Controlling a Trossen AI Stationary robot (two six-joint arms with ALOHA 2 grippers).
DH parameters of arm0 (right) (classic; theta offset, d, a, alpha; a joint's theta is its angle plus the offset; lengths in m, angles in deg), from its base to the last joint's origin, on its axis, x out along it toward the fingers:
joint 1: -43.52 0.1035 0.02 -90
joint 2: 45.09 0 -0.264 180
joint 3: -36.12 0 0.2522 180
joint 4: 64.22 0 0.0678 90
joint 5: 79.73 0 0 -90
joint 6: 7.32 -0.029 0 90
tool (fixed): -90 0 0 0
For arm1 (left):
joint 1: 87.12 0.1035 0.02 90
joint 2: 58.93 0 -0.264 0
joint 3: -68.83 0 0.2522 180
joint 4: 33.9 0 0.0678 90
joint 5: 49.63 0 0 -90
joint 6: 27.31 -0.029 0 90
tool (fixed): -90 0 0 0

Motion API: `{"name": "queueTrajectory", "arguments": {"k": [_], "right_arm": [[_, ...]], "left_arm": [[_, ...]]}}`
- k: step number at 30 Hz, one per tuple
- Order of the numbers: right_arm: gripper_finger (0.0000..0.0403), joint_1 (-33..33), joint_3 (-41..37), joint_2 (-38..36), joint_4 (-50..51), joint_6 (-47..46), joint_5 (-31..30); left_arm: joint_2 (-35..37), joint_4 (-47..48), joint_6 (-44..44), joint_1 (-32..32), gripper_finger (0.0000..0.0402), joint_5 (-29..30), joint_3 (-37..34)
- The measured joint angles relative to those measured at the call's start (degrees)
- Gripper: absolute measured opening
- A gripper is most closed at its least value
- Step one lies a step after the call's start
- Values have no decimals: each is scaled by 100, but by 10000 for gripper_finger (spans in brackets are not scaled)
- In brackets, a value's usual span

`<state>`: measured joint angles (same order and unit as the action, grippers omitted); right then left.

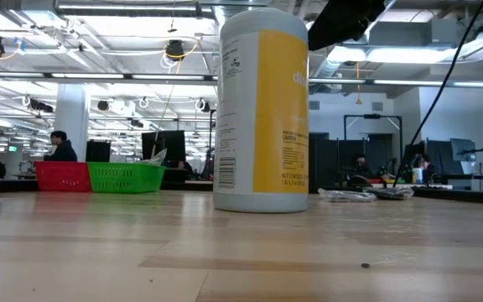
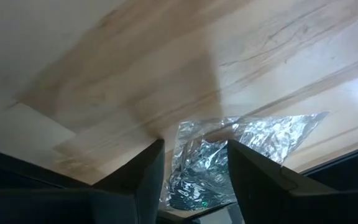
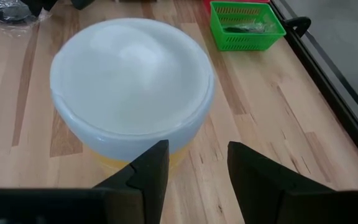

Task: Pick & Place Travel size toiletries
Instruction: Put the black hairbrush into the top green basket

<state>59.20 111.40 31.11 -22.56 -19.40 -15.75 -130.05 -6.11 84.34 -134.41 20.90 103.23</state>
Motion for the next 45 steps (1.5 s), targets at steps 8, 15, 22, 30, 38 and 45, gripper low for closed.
{"name": "queueTrajectory", "arguments": {"k": [8,15,22,30,38,45], "right_arm": [[154,0,0,0,17,0,2],[154,0,0,0,20,0,2],[154,0,0,0,20,0,2],[154,0,0,0,17,0,2],[154,0,0,0,33,0,4],[154,0,0,0,35,2,4]], "left_arm": [[-7,-44,-16,0,101,-44,-6],[-7,-91,-218,-4,7,-106,-6],[-11,-140,-256,0,0,-251,-14],[239,-50,-491,3,0,76,109],[723,-213,-955,11,0,1283,272],[1015,-181,-1465,15,0,2302,263]]}}
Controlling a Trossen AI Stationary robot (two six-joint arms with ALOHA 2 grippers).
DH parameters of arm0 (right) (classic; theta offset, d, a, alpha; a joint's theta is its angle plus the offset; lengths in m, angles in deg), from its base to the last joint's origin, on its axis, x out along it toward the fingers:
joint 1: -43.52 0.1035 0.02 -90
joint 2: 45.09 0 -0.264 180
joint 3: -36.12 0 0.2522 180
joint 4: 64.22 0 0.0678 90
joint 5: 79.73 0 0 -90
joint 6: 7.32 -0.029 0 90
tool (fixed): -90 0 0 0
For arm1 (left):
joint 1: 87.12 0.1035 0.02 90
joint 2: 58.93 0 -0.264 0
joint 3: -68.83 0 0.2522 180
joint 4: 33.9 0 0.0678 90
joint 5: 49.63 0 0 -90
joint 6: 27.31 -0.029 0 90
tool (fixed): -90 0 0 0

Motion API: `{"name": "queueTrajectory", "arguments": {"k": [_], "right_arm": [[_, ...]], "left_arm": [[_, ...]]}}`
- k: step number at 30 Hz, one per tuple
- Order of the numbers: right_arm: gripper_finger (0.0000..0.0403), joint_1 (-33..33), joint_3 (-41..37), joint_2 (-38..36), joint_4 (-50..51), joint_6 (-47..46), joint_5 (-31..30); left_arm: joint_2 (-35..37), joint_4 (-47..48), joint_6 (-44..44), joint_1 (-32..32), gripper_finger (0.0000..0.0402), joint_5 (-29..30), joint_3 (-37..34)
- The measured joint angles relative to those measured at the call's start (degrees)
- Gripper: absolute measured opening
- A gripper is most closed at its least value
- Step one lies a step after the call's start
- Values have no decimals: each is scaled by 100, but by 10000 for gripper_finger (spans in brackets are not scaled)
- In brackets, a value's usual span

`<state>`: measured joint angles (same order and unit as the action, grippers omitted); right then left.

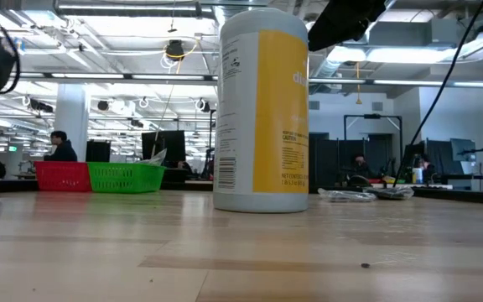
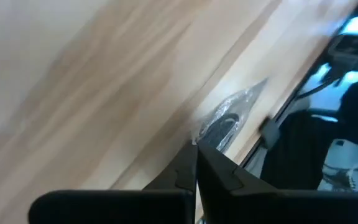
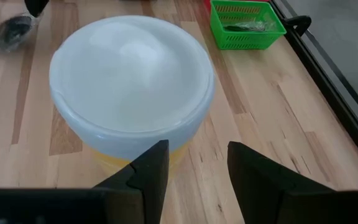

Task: Pick & Place Travel size toiletries
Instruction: Put the black hairbrush into the top green basket

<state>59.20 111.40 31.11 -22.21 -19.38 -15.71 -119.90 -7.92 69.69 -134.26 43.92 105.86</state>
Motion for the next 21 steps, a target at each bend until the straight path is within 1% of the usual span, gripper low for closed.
{"name": "queueTrajectory", "arguments": {"k": [5,9,17,21], "right_arm": [[154,0,0,0,-1,0,-2],[154,-2,0,0,-2,-1,-2],[154,-11,0,0,-4,0,-2],[154,-11,0,0,-4,0,-2]], "left_arm": [[258,-39,-550,0,0,955,0],[487,-41,-1067,52,0,1861,0],[876,-41,-2294,504,0,3040,0],[1120,-62,-2943,864,0,3477,0]]}}
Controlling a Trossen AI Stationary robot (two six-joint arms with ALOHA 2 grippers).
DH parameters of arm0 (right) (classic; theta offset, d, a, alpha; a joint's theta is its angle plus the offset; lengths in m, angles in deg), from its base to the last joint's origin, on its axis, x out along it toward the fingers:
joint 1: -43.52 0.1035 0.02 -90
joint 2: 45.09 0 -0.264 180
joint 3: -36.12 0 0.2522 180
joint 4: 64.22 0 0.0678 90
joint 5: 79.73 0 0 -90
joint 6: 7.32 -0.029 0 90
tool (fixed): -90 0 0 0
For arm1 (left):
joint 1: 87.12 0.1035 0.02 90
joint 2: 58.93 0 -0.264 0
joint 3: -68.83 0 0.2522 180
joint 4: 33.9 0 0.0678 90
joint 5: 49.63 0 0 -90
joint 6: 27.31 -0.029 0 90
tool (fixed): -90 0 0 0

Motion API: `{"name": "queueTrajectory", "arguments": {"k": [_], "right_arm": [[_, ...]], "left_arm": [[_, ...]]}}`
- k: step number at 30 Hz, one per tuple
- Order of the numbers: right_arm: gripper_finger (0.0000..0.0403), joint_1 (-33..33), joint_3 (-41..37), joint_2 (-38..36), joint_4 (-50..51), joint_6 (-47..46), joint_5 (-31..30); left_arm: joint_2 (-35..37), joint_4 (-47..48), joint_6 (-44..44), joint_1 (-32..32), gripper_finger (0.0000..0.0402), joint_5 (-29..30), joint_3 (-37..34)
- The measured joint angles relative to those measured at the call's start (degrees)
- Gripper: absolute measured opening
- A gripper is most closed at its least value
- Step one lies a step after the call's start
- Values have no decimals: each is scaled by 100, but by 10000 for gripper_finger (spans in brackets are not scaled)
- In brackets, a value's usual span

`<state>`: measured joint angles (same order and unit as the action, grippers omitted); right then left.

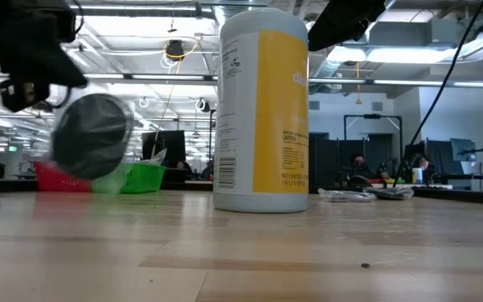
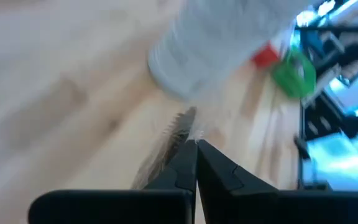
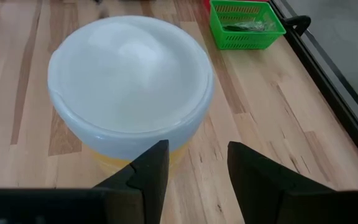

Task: Pick & Place Travel size toiletries
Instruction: Put the black hairbrush into the top green basket

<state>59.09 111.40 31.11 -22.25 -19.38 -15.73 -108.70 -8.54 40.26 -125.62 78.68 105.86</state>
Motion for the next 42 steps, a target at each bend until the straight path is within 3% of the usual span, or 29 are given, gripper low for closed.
{"name": "queueTrajectory", "arguments": {"k": [10,17,32,42], "right_arm": [[154,2,0,0,2,0,0],[154,2,0,0,0,0,0],[154,4,0,0,-28,-1,0],[154,4,0,0,-39,0,0]], "left_arm": [[998,-245,-1883,795,0,973,2],[1513,-291,-2750,1343,0,1558,2],[1474,-330,-3437,2410,0,2813,2],[1070,-313,-3400,3426,0,2937,2]]}}
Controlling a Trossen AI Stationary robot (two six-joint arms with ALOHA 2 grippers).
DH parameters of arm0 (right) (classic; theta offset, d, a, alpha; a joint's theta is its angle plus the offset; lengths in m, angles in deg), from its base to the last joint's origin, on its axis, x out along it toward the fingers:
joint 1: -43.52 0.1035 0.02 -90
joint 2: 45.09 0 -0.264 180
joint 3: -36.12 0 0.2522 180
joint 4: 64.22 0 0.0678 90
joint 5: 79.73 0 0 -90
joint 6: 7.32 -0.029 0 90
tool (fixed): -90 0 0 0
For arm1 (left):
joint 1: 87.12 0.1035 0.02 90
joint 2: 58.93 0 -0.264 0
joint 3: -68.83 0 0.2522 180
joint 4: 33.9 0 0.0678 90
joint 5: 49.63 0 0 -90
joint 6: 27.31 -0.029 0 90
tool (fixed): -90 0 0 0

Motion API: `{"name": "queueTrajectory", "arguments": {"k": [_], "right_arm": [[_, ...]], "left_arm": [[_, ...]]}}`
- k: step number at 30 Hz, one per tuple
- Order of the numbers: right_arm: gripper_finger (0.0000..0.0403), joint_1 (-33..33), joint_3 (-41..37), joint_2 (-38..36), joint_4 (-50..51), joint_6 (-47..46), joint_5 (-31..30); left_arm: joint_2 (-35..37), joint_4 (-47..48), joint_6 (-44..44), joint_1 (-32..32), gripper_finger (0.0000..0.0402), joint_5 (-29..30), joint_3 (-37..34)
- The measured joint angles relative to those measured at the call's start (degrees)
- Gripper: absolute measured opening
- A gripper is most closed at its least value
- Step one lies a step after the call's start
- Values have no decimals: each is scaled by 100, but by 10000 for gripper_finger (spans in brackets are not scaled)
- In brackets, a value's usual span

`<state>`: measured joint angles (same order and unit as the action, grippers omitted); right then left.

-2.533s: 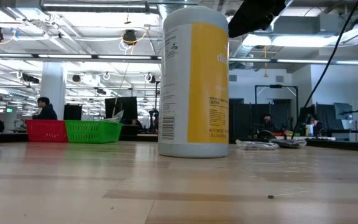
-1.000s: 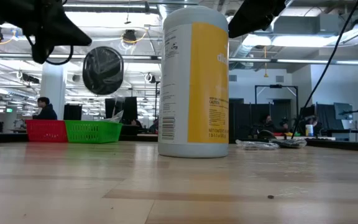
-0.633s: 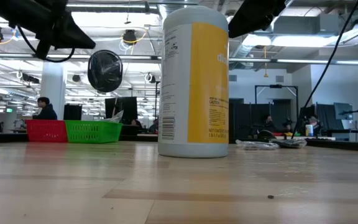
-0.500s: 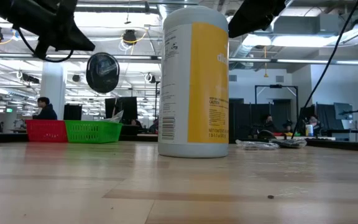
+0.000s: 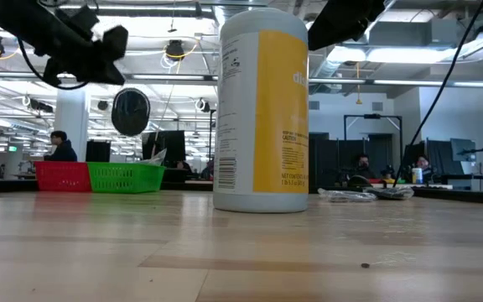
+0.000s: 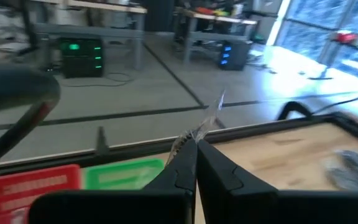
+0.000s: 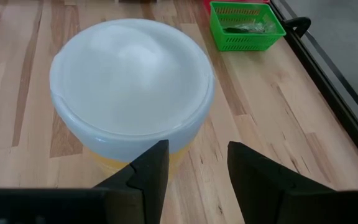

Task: Pick & Place Travel size toiletries
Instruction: Put the black hairbrush into the top green basket, then put the silver nail clipper into the top red basket

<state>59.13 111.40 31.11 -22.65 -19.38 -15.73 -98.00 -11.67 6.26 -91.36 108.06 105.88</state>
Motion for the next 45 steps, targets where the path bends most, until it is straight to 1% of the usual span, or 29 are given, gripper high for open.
{"name": "queueTrajectory", "arguments": {"k": [7,11,13,15,21,28,31,35,38,40,45], "right_arm": [[154,0,0,0,0,0,0],[154,0,0,0,0,-2,0],[154,0,0,0,-2,-2,0],[154,0,0,0,-2,-2,0],[154,0,0,0,-2,0,-1],[154,-4,0,0,-2,5,-96],[154,-50,0,0,-70,46,-107],[154,-172,2,-8,-166,154,-109],[154,-260,112,-12,-151,336,-113],[154,-308,222,-18,-117,372,-112],[154,-370,414,-20,119,492,-116]], "left_arm": [[-712,-30,299,700,0,-21,0],[-1140,-80,325,1057,0,-37,0],[-1369,-114,424,1209,0,-71,0],[-1582,-179,445,1334,0,-228,0],[-2069,-514,437,1520,0,-521,0],[-2474,-662,448,1677,1,-625,0],[-2666,-814,463,1755,3,-842,0],[-2953,-1166,417,1882,7,-1344,0],[-3129,-1367,234,1943,16,-1682,0],[-3183,-1527,122,1941,28,-1795,0],[-3182,-1960,-331,1922,73,-1891,0]]}}
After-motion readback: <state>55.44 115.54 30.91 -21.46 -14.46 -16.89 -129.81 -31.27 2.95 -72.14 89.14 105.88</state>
